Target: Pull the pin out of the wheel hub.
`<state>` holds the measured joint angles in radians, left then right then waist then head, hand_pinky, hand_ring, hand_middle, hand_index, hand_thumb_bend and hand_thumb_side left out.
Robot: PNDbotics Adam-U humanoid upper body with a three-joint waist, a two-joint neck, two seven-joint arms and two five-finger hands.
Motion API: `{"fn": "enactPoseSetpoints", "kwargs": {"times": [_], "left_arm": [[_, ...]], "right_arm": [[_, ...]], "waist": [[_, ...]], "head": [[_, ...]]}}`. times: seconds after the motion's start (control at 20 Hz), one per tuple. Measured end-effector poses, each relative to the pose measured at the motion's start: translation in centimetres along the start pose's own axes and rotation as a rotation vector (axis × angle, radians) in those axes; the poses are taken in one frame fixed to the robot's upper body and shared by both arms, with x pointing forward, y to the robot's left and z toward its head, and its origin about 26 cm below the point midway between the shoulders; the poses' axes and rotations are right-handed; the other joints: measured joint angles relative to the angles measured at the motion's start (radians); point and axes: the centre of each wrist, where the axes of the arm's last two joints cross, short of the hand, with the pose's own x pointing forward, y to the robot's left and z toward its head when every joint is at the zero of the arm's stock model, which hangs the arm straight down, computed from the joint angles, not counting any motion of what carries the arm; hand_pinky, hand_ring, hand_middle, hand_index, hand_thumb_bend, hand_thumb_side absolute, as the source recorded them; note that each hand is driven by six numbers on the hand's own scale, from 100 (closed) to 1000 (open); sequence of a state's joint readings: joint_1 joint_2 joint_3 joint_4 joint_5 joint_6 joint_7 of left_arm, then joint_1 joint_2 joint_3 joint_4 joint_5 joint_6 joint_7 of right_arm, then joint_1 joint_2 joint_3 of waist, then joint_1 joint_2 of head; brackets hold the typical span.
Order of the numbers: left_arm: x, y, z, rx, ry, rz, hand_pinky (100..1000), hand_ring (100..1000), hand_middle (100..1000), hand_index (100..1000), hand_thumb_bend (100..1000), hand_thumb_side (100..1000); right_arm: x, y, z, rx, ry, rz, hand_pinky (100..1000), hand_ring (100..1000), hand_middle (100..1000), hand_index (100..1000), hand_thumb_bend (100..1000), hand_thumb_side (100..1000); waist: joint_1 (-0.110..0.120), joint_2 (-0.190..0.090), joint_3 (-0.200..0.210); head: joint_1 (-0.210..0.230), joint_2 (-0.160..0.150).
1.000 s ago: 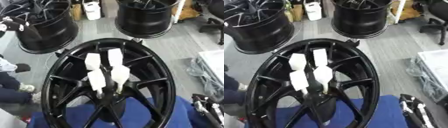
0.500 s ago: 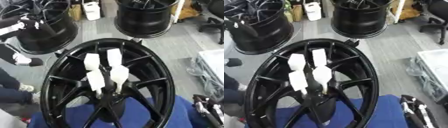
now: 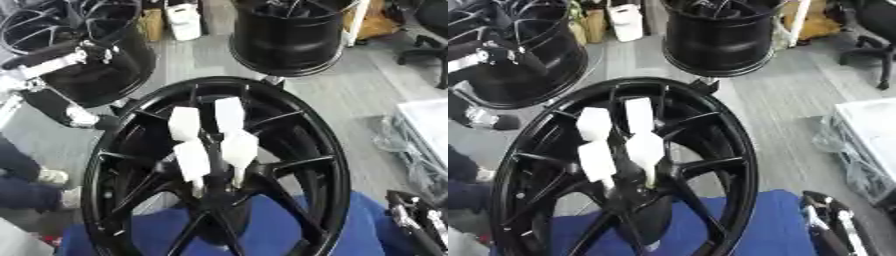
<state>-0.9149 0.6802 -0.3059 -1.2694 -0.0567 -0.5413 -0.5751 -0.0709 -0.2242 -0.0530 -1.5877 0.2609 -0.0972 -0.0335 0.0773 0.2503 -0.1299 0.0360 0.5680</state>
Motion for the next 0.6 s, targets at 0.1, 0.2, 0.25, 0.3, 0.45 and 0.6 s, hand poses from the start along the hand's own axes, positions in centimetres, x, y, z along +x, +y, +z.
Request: {"fn": "enactPoseSetpoints", "kwargs": {"times": [0.1,0.2,0.25,0.3,0.45,0.6], "left_arm": [[0.1,-0.3,-0.7,-0.007,-0.01,-0.002,754,751,713,815,578,450],[0.2,-0.7,-1.3,-0.013,-0.019,-0.004,754,751,714,815,579,441],[0.2,-0.9,-1.6,-0.016,-0.023,-0.006,752,751,714,814,573,434],[0.2,-1.0,-1.8,-0.02,-0.024,-0.009,752,750,714,814,569,428],[0.1,-1.5,-2.3,-0.03,-0.023,-0.01,748,751,722,814,557,415],[0.0,-2.0,-2.9,-0.039,-0.024,-0.006,745,748,724,815,551,401]], "right_arm": [[0.0,0.1,0.0,0.006,-0.002,-0.001,634,654,726,784,100,761],[0.1,0.1,-0.1,0.009,-0.004,-0.001,634,654,726,784,100,762],[0.1,0.1,-0.1,0.01,-0.006,-0.001,634,654,726,784,100,764],[0.1,0.1,-0.1,0.011,-0.007,-0.001,634,654,726,784,100,764],[0.2,0.2,-0.2,0.016,-0.011,-0.002,634,654,726,784,100,765],[0.3,0.3,-0.2,0.021,-0.014,-0.002,634,654,726,784,100,766]], "waist": [[0.0,0.0,-0.002],[0.0,0.0,-0.005],[0.0,0.0,-0.006],[0.0,0.0,-0.006],[0.0,0.0,-0.007],[0.0,0.0,-0.011]], "head": [[0.003,0.0],[0.004,0.0],[0.005,0.0],[0.006,0.0],[0.006,-0.001],[0.006,-0.004]]}}
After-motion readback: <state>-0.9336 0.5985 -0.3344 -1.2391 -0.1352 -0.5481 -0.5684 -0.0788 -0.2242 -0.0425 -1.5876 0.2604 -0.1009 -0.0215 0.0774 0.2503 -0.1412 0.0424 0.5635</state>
